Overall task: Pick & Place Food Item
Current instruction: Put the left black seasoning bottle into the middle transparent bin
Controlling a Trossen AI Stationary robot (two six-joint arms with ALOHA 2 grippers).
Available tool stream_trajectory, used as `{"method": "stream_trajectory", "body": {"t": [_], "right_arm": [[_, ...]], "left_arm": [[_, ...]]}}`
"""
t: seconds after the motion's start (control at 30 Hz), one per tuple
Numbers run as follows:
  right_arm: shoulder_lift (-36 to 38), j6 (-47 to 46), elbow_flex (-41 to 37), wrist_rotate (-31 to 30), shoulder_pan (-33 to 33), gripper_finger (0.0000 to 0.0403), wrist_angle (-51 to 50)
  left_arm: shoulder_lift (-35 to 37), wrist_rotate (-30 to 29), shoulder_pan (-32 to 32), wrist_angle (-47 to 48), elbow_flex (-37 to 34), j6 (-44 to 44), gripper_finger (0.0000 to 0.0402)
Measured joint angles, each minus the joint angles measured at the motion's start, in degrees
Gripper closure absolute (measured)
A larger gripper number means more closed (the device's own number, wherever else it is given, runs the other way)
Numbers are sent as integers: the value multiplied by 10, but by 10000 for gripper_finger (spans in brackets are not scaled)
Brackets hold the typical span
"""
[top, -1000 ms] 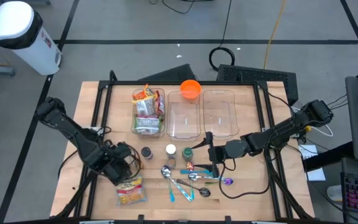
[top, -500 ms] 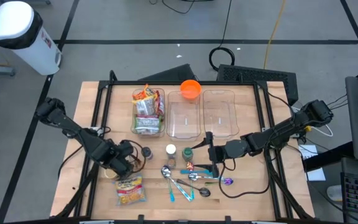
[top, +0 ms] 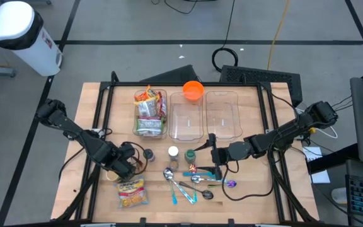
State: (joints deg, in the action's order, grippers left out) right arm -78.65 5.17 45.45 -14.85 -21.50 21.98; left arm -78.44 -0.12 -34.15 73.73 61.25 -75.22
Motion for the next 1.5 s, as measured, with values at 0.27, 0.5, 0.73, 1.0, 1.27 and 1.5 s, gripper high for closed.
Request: {"method": "stream_trajectory", "body": {"t": [0.27, 0.5, 0.73, 1.0, 1.27, 1.5], "right_arm": [[0, 0, 0, 0, 0, 78, 0], [0, 0, 0, 0, 0, 78, -2], [0, 0, 0, 0, 0, 78, -1], [0, 0, 0, 1, -4, 78, -4], [0, 1, 0, 0, -4, 78, -3], [0, 2, 0, 0, -4, 78, -2]], "left_arm": [[-4, 0, 1, -2, -1, 4, 132], [-3, -13, 2, 22, -7, -6, 132], [-7, 20, 14, -12, -49, 2, 133], [-2, 56, 16, -34, -83, 34, 133], [-4, 42, 16, -36, -85, 105, 170], [-3, 46, 16, -14, -71, 142, 194]]}}
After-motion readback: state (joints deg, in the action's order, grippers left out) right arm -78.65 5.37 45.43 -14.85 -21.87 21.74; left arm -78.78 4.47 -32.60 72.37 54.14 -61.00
